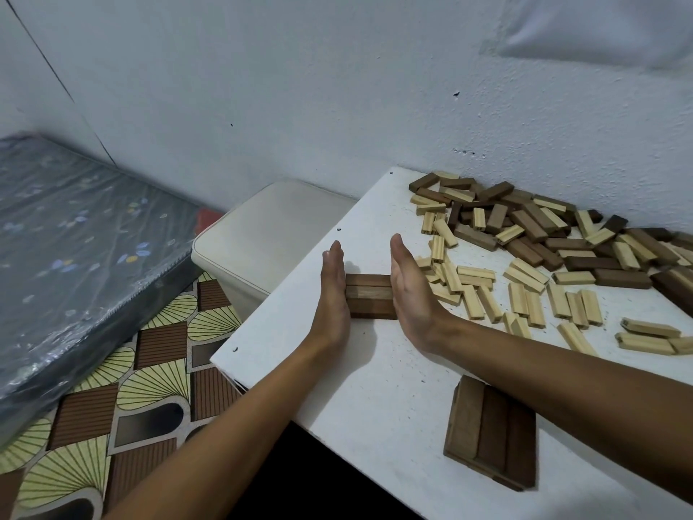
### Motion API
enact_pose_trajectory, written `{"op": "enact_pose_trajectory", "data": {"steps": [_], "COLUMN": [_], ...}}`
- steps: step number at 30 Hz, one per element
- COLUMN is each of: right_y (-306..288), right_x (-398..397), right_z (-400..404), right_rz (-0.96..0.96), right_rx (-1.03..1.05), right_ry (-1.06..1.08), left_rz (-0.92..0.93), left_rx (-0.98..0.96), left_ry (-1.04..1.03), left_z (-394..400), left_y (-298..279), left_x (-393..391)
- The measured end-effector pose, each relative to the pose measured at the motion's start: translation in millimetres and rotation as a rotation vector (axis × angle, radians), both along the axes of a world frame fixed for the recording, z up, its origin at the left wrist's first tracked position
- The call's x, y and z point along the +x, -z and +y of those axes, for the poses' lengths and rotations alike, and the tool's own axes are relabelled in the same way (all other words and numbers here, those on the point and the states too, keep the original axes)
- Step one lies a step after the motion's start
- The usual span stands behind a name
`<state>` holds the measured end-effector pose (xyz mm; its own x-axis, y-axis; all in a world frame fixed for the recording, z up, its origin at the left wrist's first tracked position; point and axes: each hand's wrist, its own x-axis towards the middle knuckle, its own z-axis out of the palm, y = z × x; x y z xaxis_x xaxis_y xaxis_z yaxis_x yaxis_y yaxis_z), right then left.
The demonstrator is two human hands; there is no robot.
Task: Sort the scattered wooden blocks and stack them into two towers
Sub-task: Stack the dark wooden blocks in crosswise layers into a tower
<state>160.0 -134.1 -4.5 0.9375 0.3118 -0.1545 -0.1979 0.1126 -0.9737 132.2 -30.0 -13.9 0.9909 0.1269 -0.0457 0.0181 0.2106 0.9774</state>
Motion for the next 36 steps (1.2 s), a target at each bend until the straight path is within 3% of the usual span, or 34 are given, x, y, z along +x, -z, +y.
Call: {"op": "enact_pose_trajectory", "data": {"steps": [6,9,16,20,27,36], "right_y": [1.1,-2.6,-24.6,-25.0,-14.4,-14.3], "right_x": [2.1,1.1,10.8,15.1,21.6,20.4], "right_z": [-2.0,-10.8,-52.2,-61.5,-61.0,-59.9], "right_rz": [0.018,-0.119,-0.708,-0.768,-0.725,-0.696], "right_rx": [-0.047,-0.233,-0.937,-1.191,-1.121,-1.044], "right_ry": [-0.040,-0.060,-0.385,-0.440,-0.395,-0.346], "left_rz": [0.004,-0.020,-0.197,-0.200,-0.143,-0.197], "left_rx": [0.034,0.098,0.695,0.935,0.992,0.991], "left_ry": [0.007,0.042,0.198,0.363,0.366,0.345], "left_z": [1.7,8.2,56.3,70.6,71.0,66.0], "left_y": [-1.6,-3.3,0.1,-2.0,-0.8,-8.8], "left_x": [-0.4,-0.2,9.5,13.8,16.0,18.0]}}
